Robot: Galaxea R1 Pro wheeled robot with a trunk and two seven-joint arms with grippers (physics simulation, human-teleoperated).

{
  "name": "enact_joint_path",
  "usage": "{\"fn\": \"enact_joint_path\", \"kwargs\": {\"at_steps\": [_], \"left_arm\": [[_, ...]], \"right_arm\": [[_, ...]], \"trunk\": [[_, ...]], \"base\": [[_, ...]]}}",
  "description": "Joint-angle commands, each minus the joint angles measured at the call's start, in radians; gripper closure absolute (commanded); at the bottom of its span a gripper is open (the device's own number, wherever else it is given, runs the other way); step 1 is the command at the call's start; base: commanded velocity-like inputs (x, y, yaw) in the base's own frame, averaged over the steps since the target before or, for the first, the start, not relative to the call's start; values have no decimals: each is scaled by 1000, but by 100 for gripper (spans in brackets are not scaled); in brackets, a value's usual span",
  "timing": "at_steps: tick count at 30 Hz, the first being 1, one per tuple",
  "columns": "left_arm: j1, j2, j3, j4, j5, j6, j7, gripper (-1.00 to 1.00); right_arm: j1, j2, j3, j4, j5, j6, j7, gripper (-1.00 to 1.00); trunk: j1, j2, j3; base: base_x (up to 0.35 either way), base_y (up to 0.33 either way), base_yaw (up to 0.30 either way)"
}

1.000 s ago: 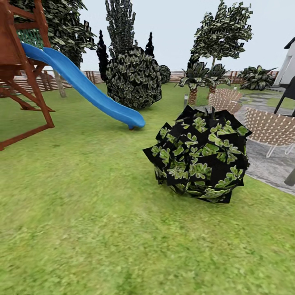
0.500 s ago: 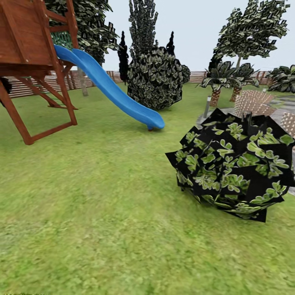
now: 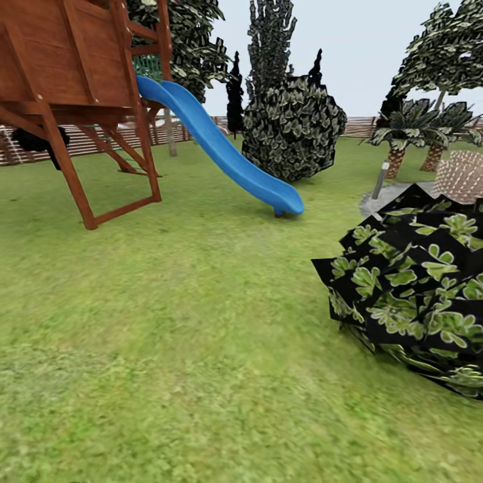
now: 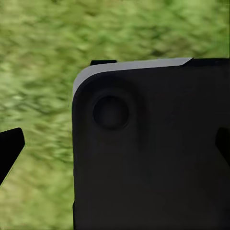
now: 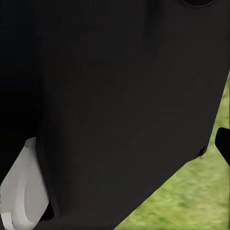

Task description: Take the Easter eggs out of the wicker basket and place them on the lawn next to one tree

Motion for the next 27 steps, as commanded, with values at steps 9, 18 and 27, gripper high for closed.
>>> {"fn": "enact_joint_path", "kwargs": {"at_steps": [9, 18, 27], "left_arm": [[-1, 0, 0, 1, 0, -6, 0, -100], [-1, 0, 1, 1, 0, -7, 0, -100], [-1, 0, 0, 1, 0, -9, 0, -100]], "right_arm": [[0, 0, 1, 0, 2, 0, 0, -100], [0, 0, 1, 0, 2, 0, 0, -100], [0, -1, 0, -1, 1, 0, 0, -100]], "trunk": [[0, 0, -1], [0, 0, -1], [0, 0, -1]], "base": [[158, 222, 251], [18, 24, 251], [2, 6, 219]]}}
